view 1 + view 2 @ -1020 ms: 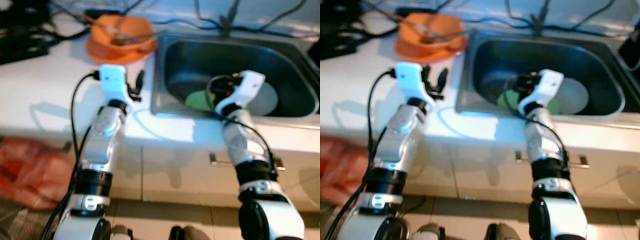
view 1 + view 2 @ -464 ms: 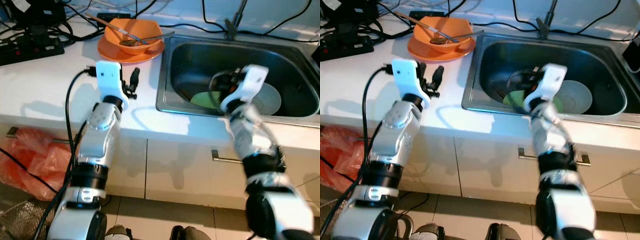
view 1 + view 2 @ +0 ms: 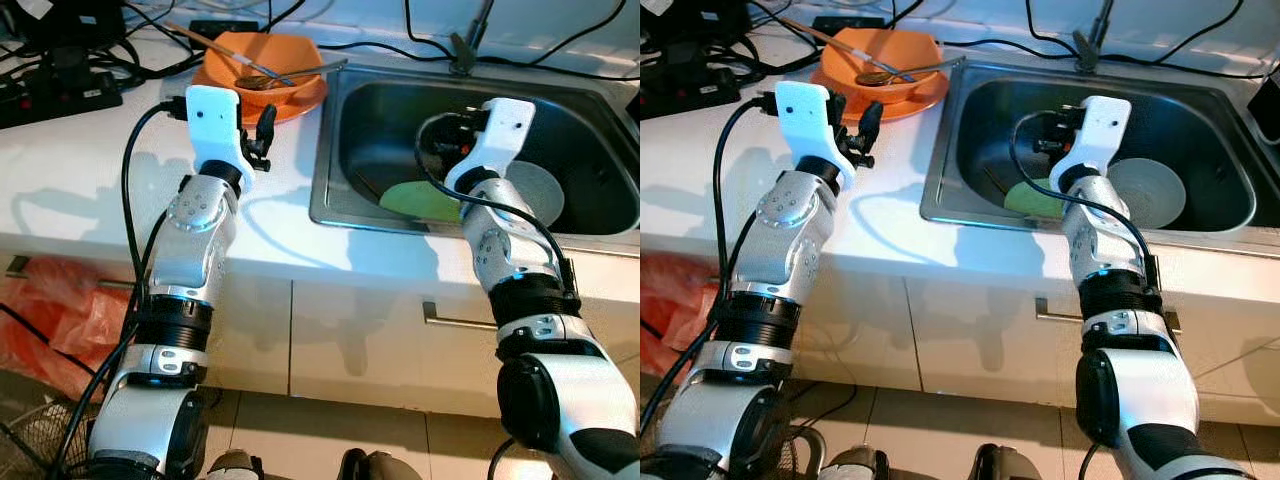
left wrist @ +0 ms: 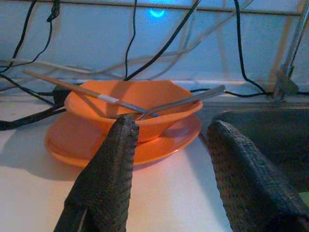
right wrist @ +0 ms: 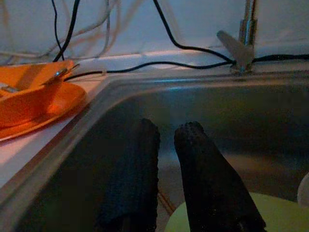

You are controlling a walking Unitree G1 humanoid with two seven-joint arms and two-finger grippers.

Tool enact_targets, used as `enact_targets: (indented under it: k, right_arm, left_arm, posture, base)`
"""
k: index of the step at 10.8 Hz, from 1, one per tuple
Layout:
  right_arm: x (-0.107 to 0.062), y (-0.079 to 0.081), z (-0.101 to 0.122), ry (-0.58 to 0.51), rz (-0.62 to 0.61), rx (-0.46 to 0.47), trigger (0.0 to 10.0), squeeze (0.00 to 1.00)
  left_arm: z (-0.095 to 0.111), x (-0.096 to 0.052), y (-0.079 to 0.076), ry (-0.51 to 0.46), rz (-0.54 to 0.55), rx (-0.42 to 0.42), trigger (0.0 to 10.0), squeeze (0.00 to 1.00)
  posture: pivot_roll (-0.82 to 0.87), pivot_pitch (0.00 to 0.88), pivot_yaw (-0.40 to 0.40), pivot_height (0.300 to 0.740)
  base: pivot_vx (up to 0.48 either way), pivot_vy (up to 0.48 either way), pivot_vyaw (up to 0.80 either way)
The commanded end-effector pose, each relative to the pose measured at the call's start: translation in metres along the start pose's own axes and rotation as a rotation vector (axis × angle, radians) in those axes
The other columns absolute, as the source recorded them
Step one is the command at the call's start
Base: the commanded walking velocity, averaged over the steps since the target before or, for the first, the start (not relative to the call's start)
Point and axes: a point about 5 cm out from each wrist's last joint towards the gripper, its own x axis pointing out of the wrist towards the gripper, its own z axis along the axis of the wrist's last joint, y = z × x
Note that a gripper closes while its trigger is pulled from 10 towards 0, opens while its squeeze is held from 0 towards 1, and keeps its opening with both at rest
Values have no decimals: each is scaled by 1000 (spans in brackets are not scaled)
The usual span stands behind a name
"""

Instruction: Kitchen organization

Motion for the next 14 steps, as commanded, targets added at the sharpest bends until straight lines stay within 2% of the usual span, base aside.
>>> enact_targets:
  k: [1,6,14]
  right_arm:
    - [2,-2,1,19,-13,-9,10000,0]
    - [4,1,-3,57,-15,-9,10000,0]
    - [4,1,-5,61,-10,-2,10000,0]
  left_arm:
    - [3,3,-1,-1,-2,12,10000,0]
    - [1,7,4,22,12,15,10000,0]
    - [-1,6,4,28,19,9,10000,0]
  posture:
    - [77,105,-38,723]
    - [78,104,-38,723]
    - [82,95,-40,723]
  base:
    - [0,0,0]
    - [0,0,0]
    - [351,0,0]
